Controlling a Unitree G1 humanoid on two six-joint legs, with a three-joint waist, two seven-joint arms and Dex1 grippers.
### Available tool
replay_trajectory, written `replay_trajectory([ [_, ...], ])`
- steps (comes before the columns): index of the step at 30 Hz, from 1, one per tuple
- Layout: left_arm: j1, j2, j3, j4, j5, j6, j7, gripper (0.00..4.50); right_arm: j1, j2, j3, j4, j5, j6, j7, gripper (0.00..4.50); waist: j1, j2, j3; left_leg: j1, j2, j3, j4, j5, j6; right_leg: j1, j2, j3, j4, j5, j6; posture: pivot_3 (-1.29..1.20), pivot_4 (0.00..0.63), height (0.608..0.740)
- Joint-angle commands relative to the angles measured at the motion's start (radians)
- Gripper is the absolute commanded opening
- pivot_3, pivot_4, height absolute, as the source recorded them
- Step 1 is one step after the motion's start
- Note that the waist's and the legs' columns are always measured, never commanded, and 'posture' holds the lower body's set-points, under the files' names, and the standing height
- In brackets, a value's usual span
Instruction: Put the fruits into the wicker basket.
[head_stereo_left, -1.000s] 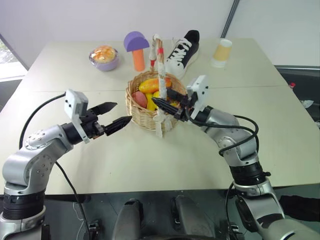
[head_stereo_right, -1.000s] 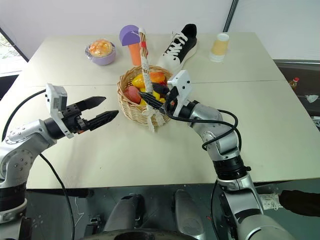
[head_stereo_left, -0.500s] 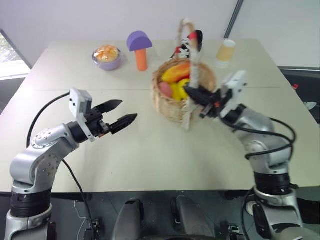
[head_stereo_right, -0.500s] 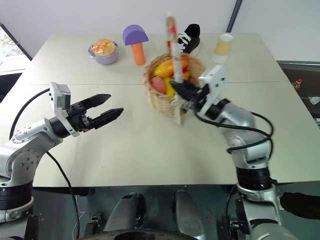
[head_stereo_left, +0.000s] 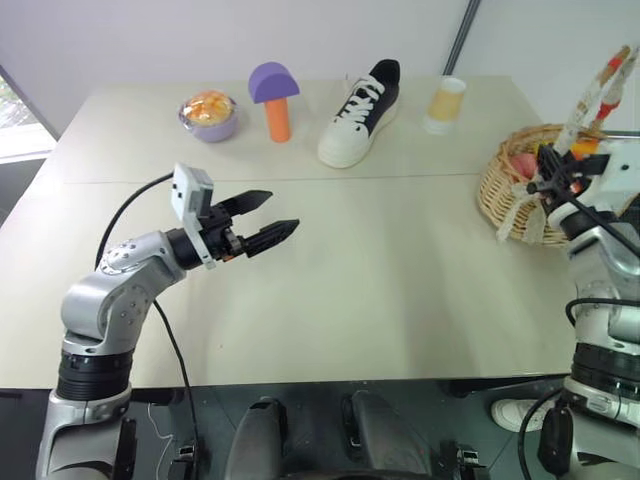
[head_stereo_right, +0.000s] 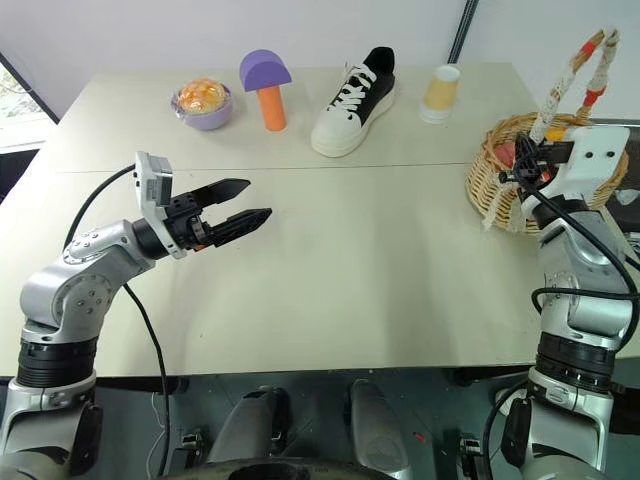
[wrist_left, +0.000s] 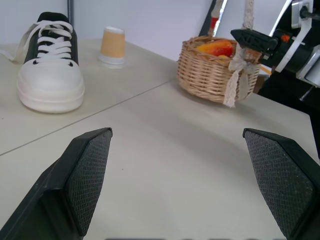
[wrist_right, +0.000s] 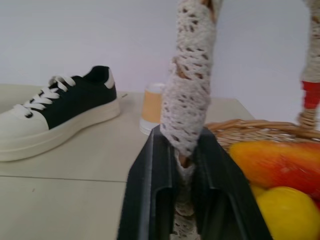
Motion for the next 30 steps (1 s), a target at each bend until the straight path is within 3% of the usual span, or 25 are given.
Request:
replay_trajectory([
  [1, -0.010, 0.001, 0.009, -0.012, -0.001, -0.016, -0.006, 4.50, -0.022, -0.001, -0.025, -0.029, 0.010, -0.041, -0.010, 2.24, 0.000, 0.000, 0.000, 0.000, 0.000, 0.000, 0.000, 0.000, 0.000, 0.000, 0.000, 0.000, 0.000, 0.000, 0.000, 0.00, 0.150, 0.740],
  [5, -0.016, 0.007, 0.013, 0.002, 0.004, -0.017, -0.010, 4.50, 0.009, -0.015, -0.047, -0.072, 0.015, -0.033, -0.026, 4.39, 0.001, 0.000, 0.000, 0.000, 0.000, 0.000, 0.000, 0.000, 0.000, 0.000, 0.000, 0.000, 0.000, 0.000, 0.000, 0.00, 0.150, 0.740],
  [11, -0.025, 0.039, 0.043, 0.071, 0.030, -0.041, -0.023, 4.50, 0.149, -0.080, -0.164, -0.167, 0.038, -0.009, 0.002, 4.45, 0.015, 0.000, 0.000, -0.001, 0.000, 0.000, 0.000, 0.000, 0.000, 0.000, 0.000, 0.000, -0.001, 0.000, 0.000, 0.00, 0.150, 0.740],
  [16, 0.012, 0.085, 0.075, 0.144, 0.097, -0.076, -0.005, 4.50, 0.310, -0.137, -0.189, -0.293, 0.152, 0.045, 0.180, 4.45, 0.010, 0.000, 0.000, 0.000, 0.000, 0.000, 0.000, 0.000, 0.000, 0.000, 0.000, 0.000, -0.001, 0.000, 0.000, 0.00, 0.150, 0.740],
  [21, 0.115, 0.102, 0.117, 0.183, 0.155, -0.113, 0.028, 4.50, 0.412, -0.174, -0.056, -0.417, 0.237, 0.094, 0.354, 4.45, -0.006, 0.001, 0.000, 0.003, 0.004, 0.001, 0.000, -0.001, 0.001, 0.001, 0.005, 0.006, -0.001, 0.000, 0.000, 0.00, 0.150, 0.740],
  [27, 0.225, 0.085, 0.157, 0.147, 0.188, -0.156, 0.078, 4.50, 0.310, -0.157, 0.165, -0.350, 0.174, 0.083, 0.425, 4.45, -0.013, 0.000, 0.000, 0.003, 0.007, 0.003, 0.001, -0.001, 0.001, 0.001, 0.007, 0.007, -0.001, 0.000, 0.000, 0.00, 0.150, 0.740],
  [30, 0.268, 0.076, 0.168, 0.117, 0.190, -0.166, 0.092, 4.50, 0.265, -0.129, 0.196, -0.271, 0.173, 0.060, 0.449, 4.45, -0.009, 0.000, -0.001, 0.002, 0.007, 0.004, 0.001, -0.001, 0.001, 0.000, 0.007, 0.007, -0.001, 0.000, 0.000, 0.00, 0.150, 0.740],
])
